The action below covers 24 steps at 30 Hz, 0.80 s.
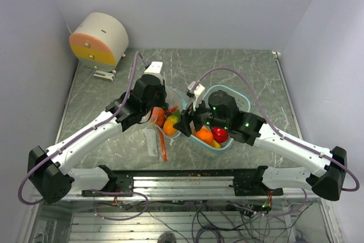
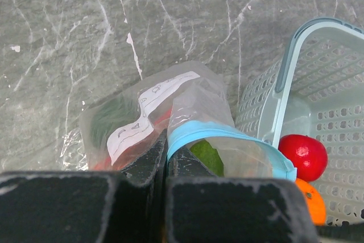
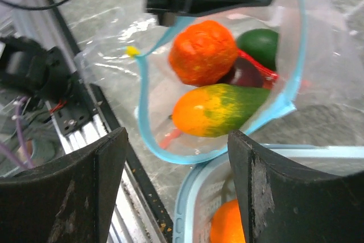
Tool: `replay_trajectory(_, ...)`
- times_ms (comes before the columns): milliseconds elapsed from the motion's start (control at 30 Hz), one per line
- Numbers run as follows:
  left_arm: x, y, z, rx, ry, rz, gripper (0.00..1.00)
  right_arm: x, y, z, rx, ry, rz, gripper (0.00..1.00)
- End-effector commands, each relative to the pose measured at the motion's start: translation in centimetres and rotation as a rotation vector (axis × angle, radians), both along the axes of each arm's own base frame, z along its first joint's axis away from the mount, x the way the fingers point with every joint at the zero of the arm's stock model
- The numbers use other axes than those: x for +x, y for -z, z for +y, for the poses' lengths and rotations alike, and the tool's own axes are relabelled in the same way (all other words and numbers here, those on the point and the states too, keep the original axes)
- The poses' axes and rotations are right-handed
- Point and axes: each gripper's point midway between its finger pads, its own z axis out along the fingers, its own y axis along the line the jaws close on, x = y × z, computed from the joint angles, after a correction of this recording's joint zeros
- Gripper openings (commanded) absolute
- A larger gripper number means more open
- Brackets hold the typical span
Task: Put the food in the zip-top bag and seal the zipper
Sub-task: Zip the zipper food storage bag at the center of the board.
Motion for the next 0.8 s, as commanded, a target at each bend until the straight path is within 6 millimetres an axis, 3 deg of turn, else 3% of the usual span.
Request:
replay_trajectory(0, 0.7, -1.8, -0.6, -0.034, -0.001, -0.049, 0.07, -3.0, -1.6, 2.0, 0.072, -0.219, -0.044, 0.68)
replay_trajectory(100, 0.9, -2.0, -0.6, -0.032, -0.003, -0.051, 0.07, -4.2, -0.3, 3.5, 0.058, -0.295, -0.017, 0.60)
replay_trajectory(333, 0.9, -2.1, -0.7, -0.029, -0.002, -0.047, 0.07, -3.9, 2.6, 6.6, -0.014, -0.286, -0.029, 0.59)
replay_trajectory(600, 0.8, -2.4, -0.6, -0.031, 0.000, -0.049, 0.07, -1.3, 3.6, 6.8, 0.010, -0.143, -0.091, 0.58)
replay_trajectory(767, 0.8, -2.4, -0.6, -0.031, -0.001, -0.049, 0.07, -0.9, 4.9, 7.5, 0.003, -0.142, -0.083, 0.47)
